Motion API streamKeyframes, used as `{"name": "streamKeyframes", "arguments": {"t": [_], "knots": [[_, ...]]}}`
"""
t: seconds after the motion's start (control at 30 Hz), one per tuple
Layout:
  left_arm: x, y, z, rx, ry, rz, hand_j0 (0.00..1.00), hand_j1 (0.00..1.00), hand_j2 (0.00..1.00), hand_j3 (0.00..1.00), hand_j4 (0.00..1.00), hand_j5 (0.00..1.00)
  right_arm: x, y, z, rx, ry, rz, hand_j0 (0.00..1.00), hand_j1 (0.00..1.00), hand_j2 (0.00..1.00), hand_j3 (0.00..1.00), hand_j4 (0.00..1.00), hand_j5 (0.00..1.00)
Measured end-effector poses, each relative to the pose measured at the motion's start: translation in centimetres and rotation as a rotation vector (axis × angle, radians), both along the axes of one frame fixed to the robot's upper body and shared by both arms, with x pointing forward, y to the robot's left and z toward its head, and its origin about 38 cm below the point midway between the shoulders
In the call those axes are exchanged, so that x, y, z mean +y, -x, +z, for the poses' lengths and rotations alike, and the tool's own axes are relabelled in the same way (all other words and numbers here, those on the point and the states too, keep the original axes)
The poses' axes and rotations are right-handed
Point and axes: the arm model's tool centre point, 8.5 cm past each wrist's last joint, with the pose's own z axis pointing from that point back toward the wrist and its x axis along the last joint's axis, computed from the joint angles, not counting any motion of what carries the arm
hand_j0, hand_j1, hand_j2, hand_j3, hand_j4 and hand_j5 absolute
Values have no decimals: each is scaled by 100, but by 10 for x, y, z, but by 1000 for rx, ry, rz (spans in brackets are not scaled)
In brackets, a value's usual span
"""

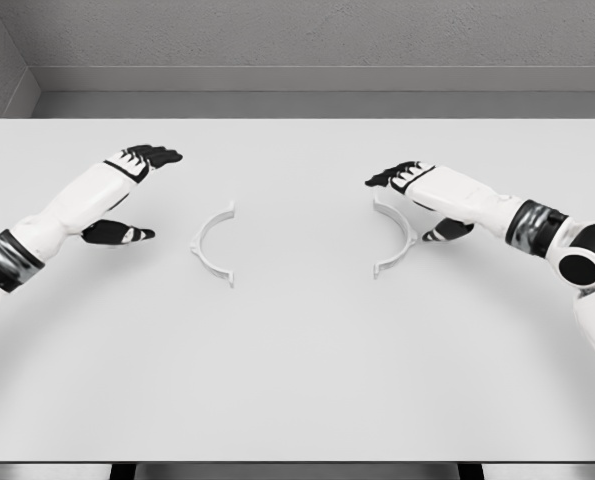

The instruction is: Assemble PVC drainage pipe clamps

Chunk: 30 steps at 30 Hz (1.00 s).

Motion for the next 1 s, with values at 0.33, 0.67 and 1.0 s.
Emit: {"name": "streamKeyframes", "arguments": {"t": [0.33, 0.67, 1.0], "knots": [[-11, -10, -21, 56, 9, 0, 100, 100, 100, 100, 100, 100, -1, -11, -11, 39, -25, -30, 100, 100, 100, 100, 100, 100], [-9, -15, -32, 85, 19, 23, 100, 100, 100, 100, 100, 100, -9, -19, -12, 55, -26, -57, 100, 100, 100, 100, 100, 100], [-19, -24, -39, 104, 30, 21, 100, 100, 100, 100, 100, 100, -5, -19, -15, 65, -30, -54, 100, 100, 100, 100, 100, 100]]}}
